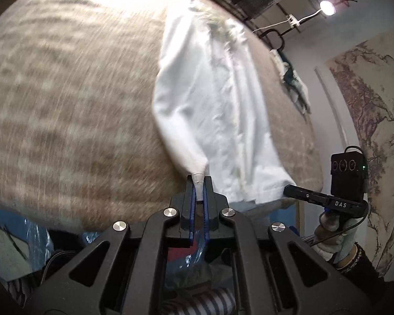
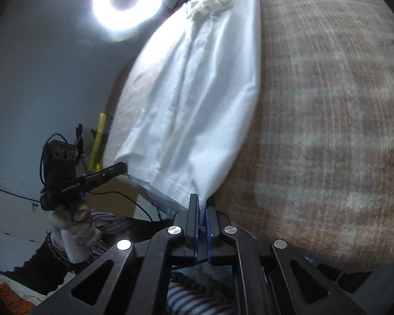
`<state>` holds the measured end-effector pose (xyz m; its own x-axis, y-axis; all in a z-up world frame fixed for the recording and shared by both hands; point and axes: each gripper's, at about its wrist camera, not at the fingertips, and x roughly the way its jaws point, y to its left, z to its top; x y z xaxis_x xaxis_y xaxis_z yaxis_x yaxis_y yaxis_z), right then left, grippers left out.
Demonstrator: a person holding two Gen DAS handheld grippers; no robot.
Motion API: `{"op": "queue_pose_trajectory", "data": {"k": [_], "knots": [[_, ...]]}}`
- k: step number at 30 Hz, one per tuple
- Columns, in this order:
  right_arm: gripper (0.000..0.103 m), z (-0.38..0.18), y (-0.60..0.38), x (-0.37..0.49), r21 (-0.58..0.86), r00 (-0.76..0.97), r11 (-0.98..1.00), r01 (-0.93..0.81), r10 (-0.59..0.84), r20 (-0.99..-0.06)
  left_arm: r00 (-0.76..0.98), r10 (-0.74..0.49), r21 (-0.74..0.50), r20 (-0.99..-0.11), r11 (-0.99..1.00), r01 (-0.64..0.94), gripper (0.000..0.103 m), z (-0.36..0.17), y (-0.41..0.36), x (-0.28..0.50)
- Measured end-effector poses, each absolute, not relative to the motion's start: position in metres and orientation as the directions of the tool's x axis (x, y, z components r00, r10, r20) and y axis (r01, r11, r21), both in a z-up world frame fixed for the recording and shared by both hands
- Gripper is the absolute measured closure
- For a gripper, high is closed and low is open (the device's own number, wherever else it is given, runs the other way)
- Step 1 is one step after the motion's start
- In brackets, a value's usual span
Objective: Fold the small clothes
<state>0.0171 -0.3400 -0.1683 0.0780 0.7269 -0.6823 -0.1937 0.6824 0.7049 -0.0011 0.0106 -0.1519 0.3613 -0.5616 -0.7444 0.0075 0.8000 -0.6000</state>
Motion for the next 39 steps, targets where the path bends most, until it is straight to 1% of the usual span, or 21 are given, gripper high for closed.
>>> {"op": "queue_pose_trajectory", "data": {"k": [5, 10, 14, 23, 28, 32, 33, 35, 36, 37, 39], "knots": [[0.102, -0.151, -0.349, 0.039, 0.734, 0.129, 0.651, -0.191, 0.758, -0.639, 0.396, -0.560, -0.603, -0.727, 0.797, 0.021, 0.101, -0.135, 0.008, 0.027], [0.102, -0.141, -0.350, 0.071, 0.726, 0.176, 0.661, -0.189, 0.750, -0.637, 0.424, -0.548, -0.600, -0.721, 0.800, 0.014, 0.101, -0.128, 0.011, 0.057], [0.102, -0.137, -0.352, 0.094, 0.727, 0.206, 0.661, -0.183, 0.749, -0.629, 0.435, -0.530, -0.593, -0.728, 0.805, -0.009, 0.101, -0.133, 0.015, 0.083], [0.102, -0.153, -0.348, 0.138, 0.708, 0.230, 0.696, -0.123, 0.714, -0.662, 0.421, -0.509, -0.585, -0.751, 0.809, -0.067, 0.101, -0.158, 0.020, 0.125], [0.102, -0.160, -0.344, 0.151, 0.671, 0.239, 0.733, -0.117, 0.676, -0.697, 0.423, -0.497, -0.574, -0.758, 0.816, -0.069, 0.101, -0.164, 0.017, 0.138], [0.102, -0.167, -0.345, 0.158, 0.672, 0.239, 0.734, -0.104, 0.674, -0.699, 0.437, -0.474, -0.550, -0.764, 0.833, -0.060, 0.101, -0.164, 0.015, 0.144], [0.099, -0.167, -0.345, 0.159, 0.668, 0.239, 0.737, -0.105, 0.670, -0.702, 0.437, -0.472, -0.547, -0.766, 0.835, -0.058, 0.100, -0.163, 0.015, 0.146], [0.091, -0.167, -0.343, 0.162, 0.648, 0.243, 0.753, -0.113, 0.653, -0.717, 0.438, -0.474, -0.550, -0.763, 0.834, -0.055, 0.092, -0.160, 0.017, 0.147], [0.077, -0.164, -0.343, 0.162, 0.628, 0.246, 0.768, -0.128, 0.638, -0.730, 0.449, -0.473, -0.551, -0.758, 0.833, -0.052, 0.085, -0.157, 0.019, 0.146], [0.072, -0.160, -0.343, 0.161, 0.611, 0.262, 0.779, -0.140, 0.624, -0.736, 0.465, -0.466, -0.546, -0.753, 0.836, -0.048, 0.083, -0.153, 0.021, 0.144], [0.072, -0.152, -0.343, 0.158, 0.585, 0.280, 0.792, -0.176, 0.610, -0.741, 0.487, -0.454, -0.528, -0.746, 0.849, -0.018, 0.083, -0.144, 0.023, 0.138]]}}
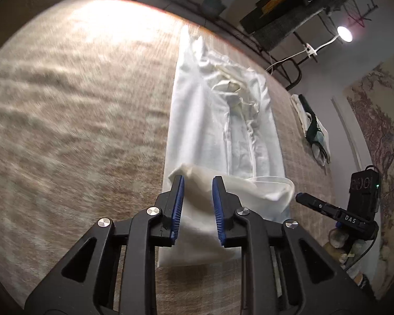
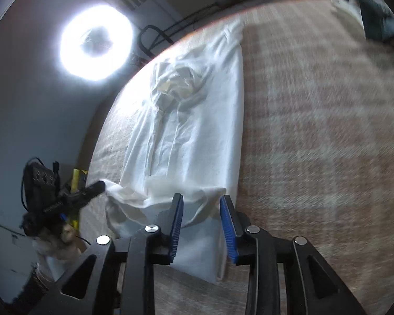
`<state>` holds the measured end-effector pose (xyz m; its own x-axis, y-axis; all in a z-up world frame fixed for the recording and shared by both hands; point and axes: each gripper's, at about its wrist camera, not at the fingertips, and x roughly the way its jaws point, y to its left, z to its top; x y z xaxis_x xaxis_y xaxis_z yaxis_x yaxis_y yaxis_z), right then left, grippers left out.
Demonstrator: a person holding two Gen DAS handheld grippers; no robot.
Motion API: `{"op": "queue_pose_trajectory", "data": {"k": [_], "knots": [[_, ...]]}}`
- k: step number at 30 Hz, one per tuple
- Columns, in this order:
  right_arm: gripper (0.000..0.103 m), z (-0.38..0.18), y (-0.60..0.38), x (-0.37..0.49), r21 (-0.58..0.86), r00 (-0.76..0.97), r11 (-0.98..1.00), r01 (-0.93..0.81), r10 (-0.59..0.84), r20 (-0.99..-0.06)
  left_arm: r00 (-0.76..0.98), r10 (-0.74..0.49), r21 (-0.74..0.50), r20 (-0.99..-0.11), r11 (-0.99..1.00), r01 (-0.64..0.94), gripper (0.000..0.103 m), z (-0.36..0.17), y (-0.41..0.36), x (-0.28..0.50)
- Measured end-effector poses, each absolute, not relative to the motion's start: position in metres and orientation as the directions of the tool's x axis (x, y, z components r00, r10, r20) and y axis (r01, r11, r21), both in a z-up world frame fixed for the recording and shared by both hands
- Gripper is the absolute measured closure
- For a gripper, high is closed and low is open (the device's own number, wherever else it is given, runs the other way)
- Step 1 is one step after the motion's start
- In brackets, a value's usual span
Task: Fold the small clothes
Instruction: 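Lift the hem and fold it toward the collar with both tools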
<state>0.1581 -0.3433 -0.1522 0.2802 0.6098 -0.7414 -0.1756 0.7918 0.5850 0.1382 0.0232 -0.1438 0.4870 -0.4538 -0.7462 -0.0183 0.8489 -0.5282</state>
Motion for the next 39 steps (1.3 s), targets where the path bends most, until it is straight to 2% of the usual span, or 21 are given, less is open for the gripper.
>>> {"op": "queue_pose_trajectory", "data": {"k": [5, 10, 14, 17, 19, 24, 28, 35, 36, 38, 39], "knots": [[0.080, -0.138, -0.332, 0.137, 0.581, 0.251, 0.753, -0.310, 0.654, -0.714, 0.468, -0.465, -0.476, -0.751, 0.873, 0.103, 0.083, -0.134, 0.012, 0.119], [0.085, -0.151, -0.296, 0.123, 0.557, 0.137, 0.711, -0.429, 0.661, -0.738, 0.397, -0.476, -0.435, -0.785, 0.879, 0.193, 0.083, -0.147, -0.019, 0.114], [0.085, -0.161, -0.277, 0.123, 0.530, 0.095, 0.704, -0.473, 0.639, -0.764, 0.380, -0.455, -0.426, -0.805, 0.890, 0.164, 0.083, -0.159, -0.025, 0.128], [0.085, -0.164, -0.278, 0.138, 0.495, 0.158, 0.751, -0.437, 0.606, -0.780, 0.418, -0.402, -0.386, -0.815, 0.914, 0.125, 0.083, -0.161, -0.017, 0.136], [0.076, -0.160, -0.290, 0.150, 0.467, 0.244, 0.793, -0.391, 0.578, -0.779, 0.458, -0.363, -0.354, -0.811, 0.929, 0.109, 0.083, -0.158, -0.008, 0.138], [0.066, -0.141, -0.320, 0.153, 0.431, 0.364, 0.822, -0.373, 0.557, -0.747, 0.482, -0.319, -0.307, -0.816, 0.946, 0.105, 0.083, -0.160, 0.007, 0.143], [0.066, -0.145, -0.325, 0.148, 0.359, 0.372, 0.840, -0.406, 0.511, -0.775, 0.470, -0.324, -0.288, -0.821, 0.946, 0.150, 0.083, -0.166, 0.001, 0.151], [0.066, -0.158, -0.318, 0.155, 0.312, 0.353, 0.853, -0.419, 0.470, -0.809, 0.460, -0.331, -0.266, -0.824, 0.943, 0.201, 0.083, -0.168, -0.013, 0.158], [0.068, -0.159, -0.318, 0.156, 0.308, 0.356, 0.855, -0.418, 0.466, -0.810, 0.463, -0.327, -0.265, -0.824, 0.944, 0.196, 0.085, -0.168, -0.012, 0.159], [0.076, -0.161, -0.317, 0.159, 0.315, 0.351, 0.852, -0.417, 0.471, -0.809, 0.464, -0.326, -0.269, -0.824, 0.945, 0.186, 0.096, -0.169, -0.011, 0.161], [0.085, -0.161, -0.317, 0.159, 0.316, 0.350, 0.851, -0.419, 0.473, -0.809, 0.463, -0.325, -0.271, -0.824, 0.945, 0.181, 0.098, -0.169, -0.010, 0.162]]}}
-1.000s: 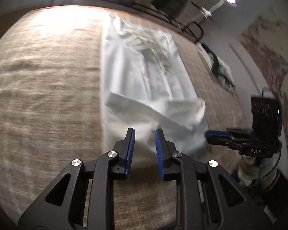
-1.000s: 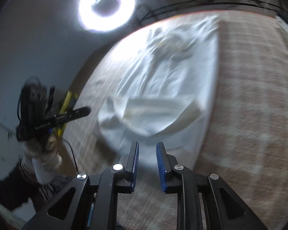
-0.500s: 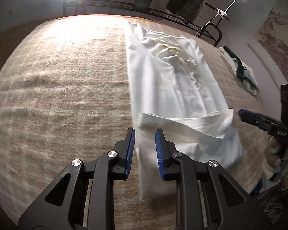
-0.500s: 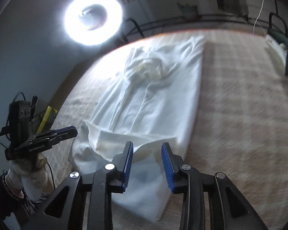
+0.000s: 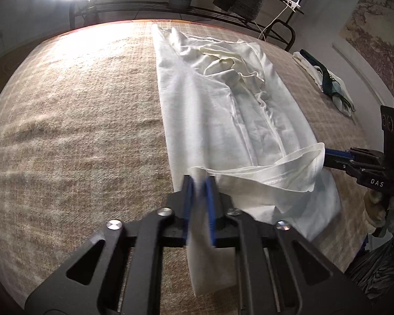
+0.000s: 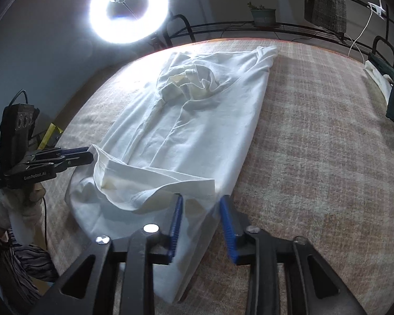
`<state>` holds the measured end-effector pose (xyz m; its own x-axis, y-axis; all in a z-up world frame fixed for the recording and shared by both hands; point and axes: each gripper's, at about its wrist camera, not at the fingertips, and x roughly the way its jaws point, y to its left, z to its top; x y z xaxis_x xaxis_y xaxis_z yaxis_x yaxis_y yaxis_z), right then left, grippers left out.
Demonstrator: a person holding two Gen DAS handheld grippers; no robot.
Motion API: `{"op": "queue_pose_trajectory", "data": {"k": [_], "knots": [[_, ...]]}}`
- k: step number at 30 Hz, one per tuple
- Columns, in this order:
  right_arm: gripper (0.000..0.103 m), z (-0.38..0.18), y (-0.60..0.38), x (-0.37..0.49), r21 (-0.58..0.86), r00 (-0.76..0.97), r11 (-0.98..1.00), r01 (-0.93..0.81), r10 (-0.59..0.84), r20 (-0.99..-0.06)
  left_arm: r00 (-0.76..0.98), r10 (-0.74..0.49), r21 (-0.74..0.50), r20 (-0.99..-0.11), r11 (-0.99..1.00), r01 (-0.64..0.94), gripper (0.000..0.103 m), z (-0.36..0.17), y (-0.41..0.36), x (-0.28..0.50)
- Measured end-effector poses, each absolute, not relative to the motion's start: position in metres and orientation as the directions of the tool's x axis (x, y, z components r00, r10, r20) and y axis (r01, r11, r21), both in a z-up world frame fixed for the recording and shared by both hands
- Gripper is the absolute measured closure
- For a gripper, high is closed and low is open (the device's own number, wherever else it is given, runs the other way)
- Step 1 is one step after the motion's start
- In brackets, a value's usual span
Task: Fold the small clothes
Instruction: 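Lift the hem and fold it toward the collar with both tools, then carry the held hem over to the collar with both tools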
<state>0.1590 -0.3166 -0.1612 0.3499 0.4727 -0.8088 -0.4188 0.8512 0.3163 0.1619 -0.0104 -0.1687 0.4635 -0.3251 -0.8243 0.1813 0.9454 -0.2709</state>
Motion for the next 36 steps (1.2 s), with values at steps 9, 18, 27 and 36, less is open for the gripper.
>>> {"op": "queue_pose_trajectory", "data": {"k": [9, 18, 27, 36], "knots": [[0.103, -0.159, -0.330, 0.161, 0.349, 0.392, 0.872, -0.343, 0.471, -0.791, 0.502, -0.301, -0.303, -0.811, 0.950, 0.079, 0.100, -0.173, 0.008, 0.166], [0.097, -0.159, -0.334, 0.163, 0.336, 0.380, 0.880, -0.336, 0.453, -0.807, 0.537, -0.272, -0.266, -0.798, 0.960, 0.091, 0.100, -0.155, 0.008, 0.164], [0.075, -0.128, -0.342, 0.177, 0.352, 0.426, 0.873, -0.336, 0.475, -0.770, 0.569, -0.269, -0.246, -0.777, 0.962, 0.118, 0.100, -0.126, 0.006, 0.194], [0.068, -0.108, -0.348, 0.248, 0.369, 0.444, 0.865, -0.340, 0.494, -0.748, 0.564, -0.292, -0.262, -0.773, 0.955, 0.136, 0.074, -0.117, 0.019, 0.274]]}}
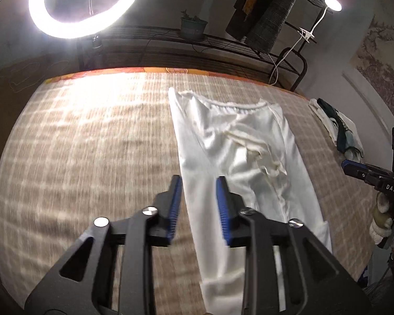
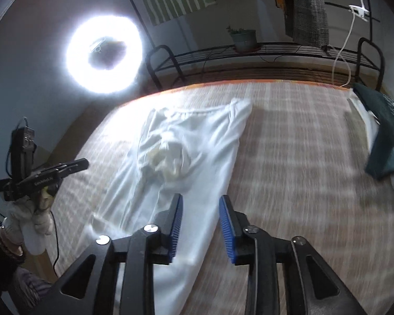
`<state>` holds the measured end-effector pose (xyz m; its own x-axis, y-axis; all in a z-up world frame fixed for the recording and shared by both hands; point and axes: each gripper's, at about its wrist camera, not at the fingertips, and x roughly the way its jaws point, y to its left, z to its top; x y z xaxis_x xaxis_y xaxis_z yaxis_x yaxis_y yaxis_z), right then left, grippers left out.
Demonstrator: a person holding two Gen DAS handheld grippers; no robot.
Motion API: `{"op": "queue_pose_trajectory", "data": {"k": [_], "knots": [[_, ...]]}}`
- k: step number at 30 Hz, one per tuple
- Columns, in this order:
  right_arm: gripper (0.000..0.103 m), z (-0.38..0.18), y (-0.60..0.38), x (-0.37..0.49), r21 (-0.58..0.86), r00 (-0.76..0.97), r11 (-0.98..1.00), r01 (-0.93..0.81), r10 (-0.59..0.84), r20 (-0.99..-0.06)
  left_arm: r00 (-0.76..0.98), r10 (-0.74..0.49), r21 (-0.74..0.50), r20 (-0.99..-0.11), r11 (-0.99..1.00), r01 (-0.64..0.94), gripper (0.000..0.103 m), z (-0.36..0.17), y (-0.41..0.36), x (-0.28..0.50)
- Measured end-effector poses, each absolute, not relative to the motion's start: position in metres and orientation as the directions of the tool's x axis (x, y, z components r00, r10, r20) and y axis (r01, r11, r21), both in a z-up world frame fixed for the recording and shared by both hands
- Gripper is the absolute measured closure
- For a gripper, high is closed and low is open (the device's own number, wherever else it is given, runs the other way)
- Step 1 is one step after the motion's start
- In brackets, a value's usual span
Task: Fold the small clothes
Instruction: 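Carry the held hem over to the collar with both tools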
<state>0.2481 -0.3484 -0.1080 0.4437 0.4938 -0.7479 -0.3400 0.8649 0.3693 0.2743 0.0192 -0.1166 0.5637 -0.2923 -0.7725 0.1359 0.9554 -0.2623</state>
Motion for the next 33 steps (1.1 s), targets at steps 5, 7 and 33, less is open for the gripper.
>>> {"op": "queue_pose_trajectory", "data": {"k": [5, 7, 33], "knots": [[0.066, -0.119, -0.355, 0.300, 0.372, 0.448, 0.872, -0.317, 0.483, -0.752, 0.556, -0.279, -0.280, -0.783, 0.956, 0.085, 0.074, -0.132, 0.034, 0.331], [0.066, -0.129, -0.361, 0.324, 0.386, 0.447, 0.874, -0.295, 0.483, -0.753, 0.549, -0.291, -0.298, -0.784, 0.951, 0.078, 0.074, -0.140, 0.037, 0.351], [0.100, -0.188, -0.328, 0.452, 0.420, 0.402, 0.848, -0.324, 0.525, -0.750, 0.541, -0.353, -0.304, -0.764, 0.935, 0.180, 0.099, -0.187, -0.006, 0.452]]}}
